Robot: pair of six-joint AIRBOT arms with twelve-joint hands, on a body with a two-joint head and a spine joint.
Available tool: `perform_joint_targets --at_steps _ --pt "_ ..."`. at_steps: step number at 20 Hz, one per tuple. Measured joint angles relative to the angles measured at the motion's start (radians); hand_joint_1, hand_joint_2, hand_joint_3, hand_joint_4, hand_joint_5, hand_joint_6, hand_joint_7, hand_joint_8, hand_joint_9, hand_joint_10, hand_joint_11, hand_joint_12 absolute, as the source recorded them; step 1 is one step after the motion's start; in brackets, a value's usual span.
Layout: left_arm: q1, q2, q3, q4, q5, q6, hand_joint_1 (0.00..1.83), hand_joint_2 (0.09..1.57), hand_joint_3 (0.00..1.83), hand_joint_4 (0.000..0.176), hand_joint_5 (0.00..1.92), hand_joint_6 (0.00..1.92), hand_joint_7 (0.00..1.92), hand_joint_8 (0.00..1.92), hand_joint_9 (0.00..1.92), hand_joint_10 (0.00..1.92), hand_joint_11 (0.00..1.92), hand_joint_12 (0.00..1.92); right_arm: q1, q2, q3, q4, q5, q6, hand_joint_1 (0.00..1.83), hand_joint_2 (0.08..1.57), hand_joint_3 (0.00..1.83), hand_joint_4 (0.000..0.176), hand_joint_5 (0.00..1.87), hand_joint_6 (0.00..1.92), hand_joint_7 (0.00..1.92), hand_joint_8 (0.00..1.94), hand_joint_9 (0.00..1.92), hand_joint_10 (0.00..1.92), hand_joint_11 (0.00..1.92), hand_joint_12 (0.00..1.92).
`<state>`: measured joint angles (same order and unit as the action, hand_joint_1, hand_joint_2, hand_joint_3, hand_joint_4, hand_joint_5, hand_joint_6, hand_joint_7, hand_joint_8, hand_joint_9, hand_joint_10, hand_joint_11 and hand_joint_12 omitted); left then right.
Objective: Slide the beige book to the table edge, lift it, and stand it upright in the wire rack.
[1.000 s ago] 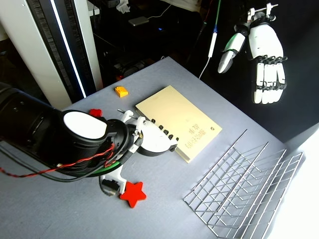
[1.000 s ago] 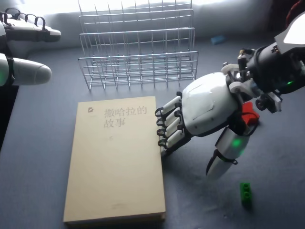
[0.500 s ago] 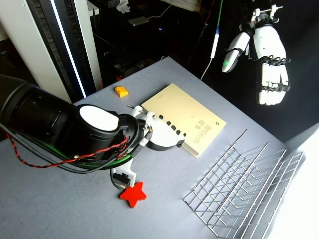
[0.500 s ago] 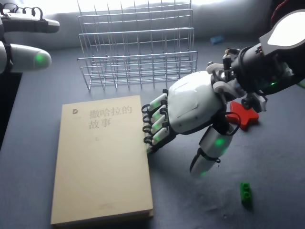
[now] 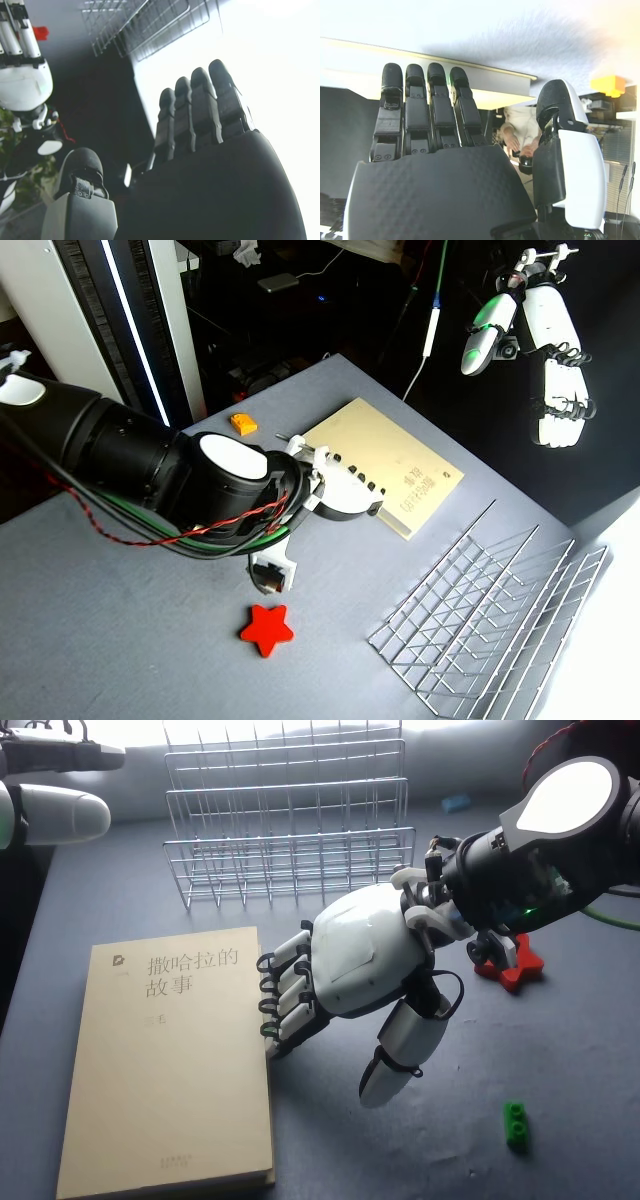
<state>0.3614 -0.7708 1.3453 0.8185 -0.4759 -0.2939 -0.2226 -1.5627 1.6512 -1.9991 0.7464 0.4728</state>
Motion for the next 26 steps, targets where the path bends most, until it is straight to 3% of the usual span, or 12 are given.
perform_joint_targets --at_steps 3,15,17,22,26 --pt "-0.010 0.000 0.000 0.000 0.011 -0.011 0.07 1.17 0.00 0.000 0.25 0.00 0.25 0.00 0.21 0.00 0.00 0.51 0.000 -0.011 0.008 -0.003 -0.013 0.000 0.19 1.10 0.00 0.000 0.23 0.00 0.24 0.00 0.24 0.01 0.00 0.76" --pt "-0.018 0.000 0.000 -0.013 0.034 -0.015 0.10 1.16 0.00 0.000 0.24 0.00 0.22 0.00 0.19 0.00 0.00 0.46 0.002 -0.067 0.011 0.005 -0.064 0.000 0.17 1.11 0.00 0.000 0.25 0.00 0.27 0.00 0.25 0.01 0.00 0.75" --pt "-0.018 0.000 0.000 -0.011 0.035 -0.015 0.09 1.16 0.00 0.000 0.27 0.01 0.25 0.00 0.21 0.00 0.00 0.54 0.008 -0.079 0.013 0.007 -0.067 0.000 0.16 1.11 0.00 0.000 0.25 0.00 0.26 0.00 0.25 0.00 0.00 0.73" --pt "-0.021 0.000 0.000 -0.011 0.035 -0.015 0.06 1.17 0.00 0.000 0.26 0.00 0.25 0.00 0.22 0.00 0.00 0.51 0.012 -0.106 0.028 0.006 -0.074 -0.001 0.17 1.11 0.00 0.000 0.24 0.00 0.24 0.00 0.23 0.00 0.00 0.64" --pt "-0.021 0.000 0.000 -0.013 0.034 -0.015 0.05 1.17 0.00 0.000 0.25 0.00 0.25 0.00 0.22 0.00 0.00 0.57 0.012 -0.127 0.034 0.007 -0.087 -0.001 0.14 1.12 0.00 0.000 0.25 0.00 0.25 0.00 0.24 0.00 0.00 0.70"
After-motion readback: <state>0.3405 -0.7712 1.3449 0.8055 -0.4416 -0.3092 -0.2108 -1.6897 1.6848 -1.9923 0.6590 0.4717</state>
